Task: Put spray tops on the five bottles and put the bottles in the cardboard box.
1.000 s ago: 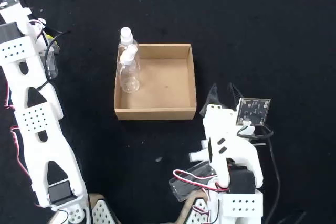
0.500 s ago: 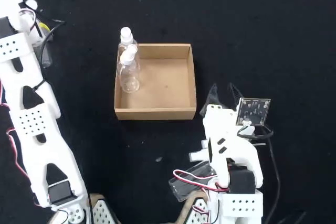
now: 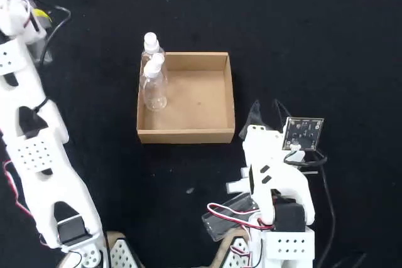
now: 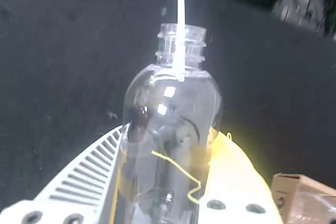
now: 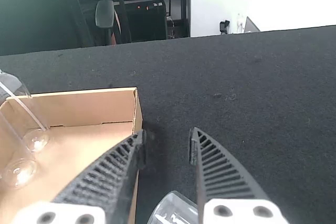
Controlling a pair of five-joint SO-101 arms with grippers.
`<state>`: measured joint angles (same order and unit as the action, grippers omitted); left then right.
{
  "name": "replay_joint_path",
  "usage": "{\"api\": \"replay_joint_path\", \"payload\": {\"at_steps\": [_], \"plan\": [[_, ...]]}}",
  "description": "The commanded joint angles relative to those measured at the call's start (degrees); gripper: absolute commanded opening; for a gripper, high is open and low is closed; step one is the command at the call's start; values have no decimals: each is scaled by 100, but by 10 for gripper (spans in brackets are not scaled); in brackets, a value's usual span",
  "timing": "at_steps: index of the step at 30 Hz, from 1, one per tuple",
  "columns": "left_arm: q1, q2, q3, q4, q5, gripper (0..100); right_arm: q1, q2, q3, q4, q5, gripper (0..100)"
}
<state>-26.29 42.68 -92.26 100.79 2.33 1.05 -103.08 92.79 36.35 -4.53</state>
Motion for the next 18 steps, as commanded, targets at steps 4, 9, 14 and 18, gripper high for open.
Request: {"api": "replay_joint_path", "payload": {"at_steps": [4, 9, 14, 18], "plan": [[66, -2163, 1446, 35, -26, 33, -62, -541, -92, -185, 44, 130], [22, -3613, 2316, 9, -70, 33, -62, -541, -92, -185, 44, 130], [66, -4659, 2826, 0, -70, 34, -62, -541, -92, -185, 44, 130], [75, -5310, 3090, 0, -26, 34, -62, -541, -84, -185, 44, 130]]}}
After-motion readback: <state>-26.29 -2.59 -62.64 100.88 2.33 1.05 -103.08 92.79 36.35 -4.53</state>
